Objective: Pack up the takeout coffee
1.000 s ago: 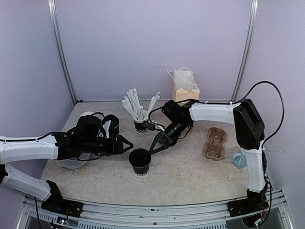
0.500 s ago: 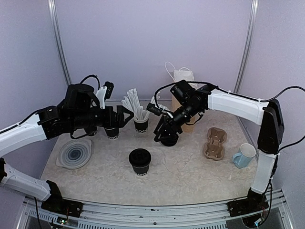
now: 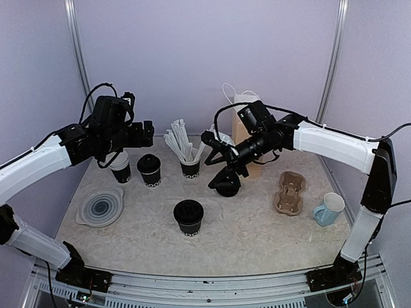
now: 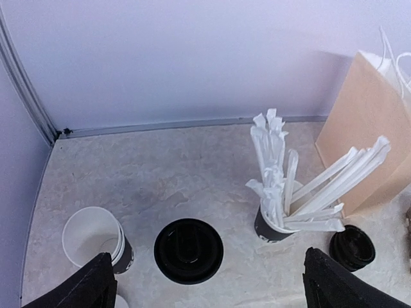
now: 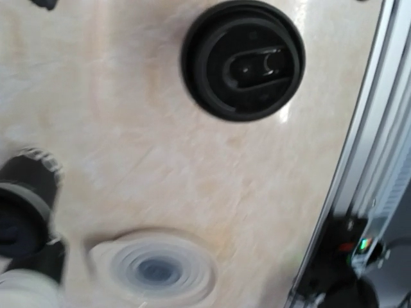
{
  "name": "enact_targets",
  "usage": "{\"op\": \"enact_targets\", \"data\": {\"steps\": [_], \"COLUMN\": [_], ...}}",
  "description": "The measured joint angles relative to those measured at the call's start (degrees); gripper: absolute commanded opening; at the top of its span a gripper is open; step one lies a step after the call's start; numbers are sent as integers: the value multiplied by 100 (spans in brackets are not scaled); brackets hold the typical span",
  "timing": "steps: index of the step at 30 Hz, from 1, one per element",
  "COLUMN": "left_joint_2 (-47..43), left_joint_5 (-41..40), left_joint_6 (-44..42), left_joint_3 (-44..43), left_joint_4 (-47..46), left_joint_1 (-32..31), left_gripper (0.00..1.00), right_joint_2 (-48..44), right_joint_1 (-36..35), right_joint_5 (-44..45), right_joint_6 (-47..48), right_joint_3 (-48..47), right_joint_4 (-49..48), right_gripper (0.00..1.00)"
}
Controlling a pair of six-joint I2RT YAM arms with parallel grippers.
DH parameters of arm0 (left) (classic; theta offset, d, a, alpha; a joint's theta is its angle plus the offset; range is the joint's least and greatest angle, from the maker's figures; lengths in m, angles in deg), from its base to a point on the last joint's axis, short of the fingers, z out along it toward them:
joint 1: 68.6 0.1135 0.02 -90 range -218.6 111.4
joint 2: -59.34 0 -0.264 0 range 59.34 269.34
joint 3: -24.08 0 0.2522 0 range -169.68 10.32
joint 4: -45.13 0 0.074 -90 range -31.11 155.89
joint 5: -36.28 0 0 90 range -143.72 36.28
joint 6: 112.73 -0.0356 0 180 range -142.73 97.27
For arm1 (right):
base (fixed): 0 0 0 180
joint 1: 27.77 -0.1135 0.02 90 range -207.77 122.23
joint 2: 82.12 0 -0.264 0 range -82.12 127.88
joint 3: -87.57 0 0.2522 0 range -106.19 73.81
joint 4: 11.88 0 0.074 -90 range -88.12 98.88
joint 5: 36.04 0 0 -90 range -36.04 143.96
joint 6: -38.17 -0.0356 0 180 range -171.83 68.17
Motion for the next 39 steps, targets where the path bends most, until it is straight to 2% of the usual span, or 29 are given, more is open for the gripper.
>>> {"op": "enact_targets", "data": {"steps": [5,13,23,39], "left_joint_2": [175,-146,-260,-262], "left_joint_5": [374,1126,1320,1384], "left_joint_6": [48,348,509,544], "left_joint_3": [273,815,1097,1167], "left_joint_4": [42,-22,-146,-151], "left_joint_1": [44,72,79,79], "left_gripper": [89,89,89,89], "right_joint_2": [446,1023,1582,1958], "right_joint_1": [-391,-940,-1058,-1189], "right_joint_5": [275,920,1147,1158], "right_joint_6": [328,560,590,538], "right_joint_3": [-9,-422,-828,-1300], "right_joint_4": [153,374,669,911], "right_gripper": [99,99,99,77]}}
